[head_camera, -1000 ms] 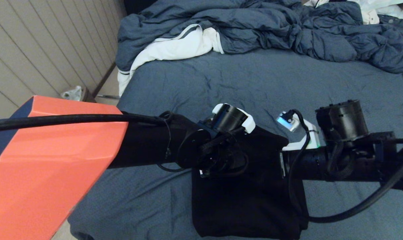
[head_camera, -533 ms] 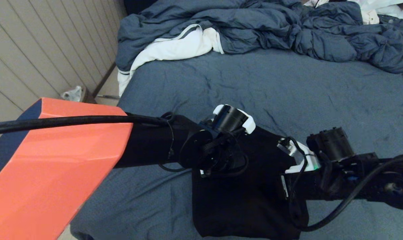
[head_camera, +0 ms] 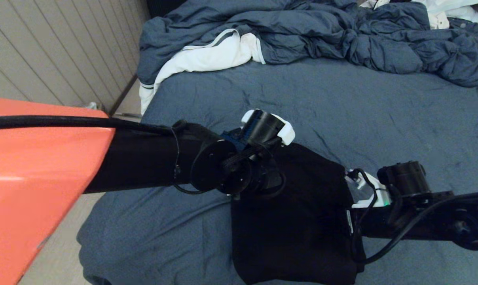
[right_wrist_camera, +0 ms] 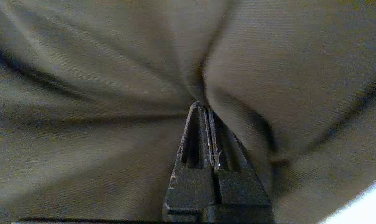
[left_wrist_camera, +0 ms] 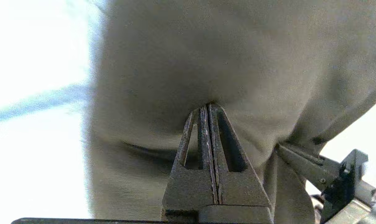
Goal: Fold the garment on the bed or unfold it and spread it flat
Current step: Fold the black sweatshirt
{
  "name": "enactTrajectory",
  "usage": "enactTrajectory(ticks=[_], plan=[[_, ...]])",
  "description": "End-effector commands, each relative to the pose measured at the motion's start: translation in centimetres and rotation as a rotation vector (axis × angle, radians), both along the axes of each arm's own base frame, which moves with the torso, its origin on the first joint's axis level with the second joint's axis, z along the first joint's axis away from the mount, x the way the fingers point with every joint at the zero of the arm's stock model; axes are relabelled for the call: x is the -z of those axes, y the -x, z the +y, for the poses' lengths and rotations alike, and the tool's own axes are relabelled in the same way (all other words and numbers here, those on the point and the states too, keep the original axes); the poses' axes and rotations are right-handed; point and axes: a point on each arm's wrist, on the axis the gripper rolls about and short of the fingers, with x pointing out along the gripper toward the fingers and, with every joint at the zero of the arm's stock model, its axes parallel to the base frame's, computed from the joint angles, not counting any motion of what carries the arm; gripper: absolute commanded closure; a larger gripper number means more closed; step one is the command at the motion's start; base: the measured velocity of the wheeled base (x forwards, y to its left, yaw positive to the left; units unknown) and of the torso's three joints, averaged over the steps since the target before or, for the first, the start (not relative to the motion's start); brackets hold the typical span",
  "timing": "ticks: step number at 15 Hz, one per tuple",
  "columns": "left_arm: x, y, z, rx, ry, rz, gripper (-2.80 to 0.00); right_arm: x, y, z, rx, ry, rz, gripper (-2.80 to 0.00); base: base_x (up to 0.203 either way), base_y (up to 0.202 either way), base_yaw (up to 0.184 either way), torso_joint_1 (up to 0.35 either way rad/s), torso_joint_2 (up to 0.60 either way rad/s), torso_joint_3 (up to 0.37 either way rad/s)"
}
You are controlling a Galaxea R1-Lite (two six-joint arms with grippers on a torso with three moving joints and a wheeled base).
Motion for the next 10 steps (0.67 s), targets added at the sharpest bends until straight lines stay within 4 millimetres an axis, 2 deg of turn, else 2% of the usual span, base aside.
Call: enactTrajectory(ticks=[1,4,6,10], plan=[[-1.4,0.1,1.1,-0.018,0.025,-0.017,0.00,0.3,0.1,-0.5,0.014,-0.001,0.014,0.00,0.000,0.000,0.000,0.000,0.00,0.000],[-2.2,0.3,2.0,-0.028,0.032,-0.026,0.00,0.3,0.3,-1.1,0.030,-0.005,0.014,0.00,0.000,0.000,0.000,0.000,0.00,0.000],[-2.6,0.5,2.3,-0.029,0.035,-0.030,0.00,-0.5,0.7,-1.3,0.033,-0.011,-0.014,0.00,0.000,0.000,0.000,0.000,0.00,0.000],[-5.3,1.5,3.6,-0.030,0.062,-0.090,0.00,-4.7,2.7,-1.2,0.021,-0.041,-0.175,0.00,0.000,0.000,0.000,0.000,0.00,0.000]])
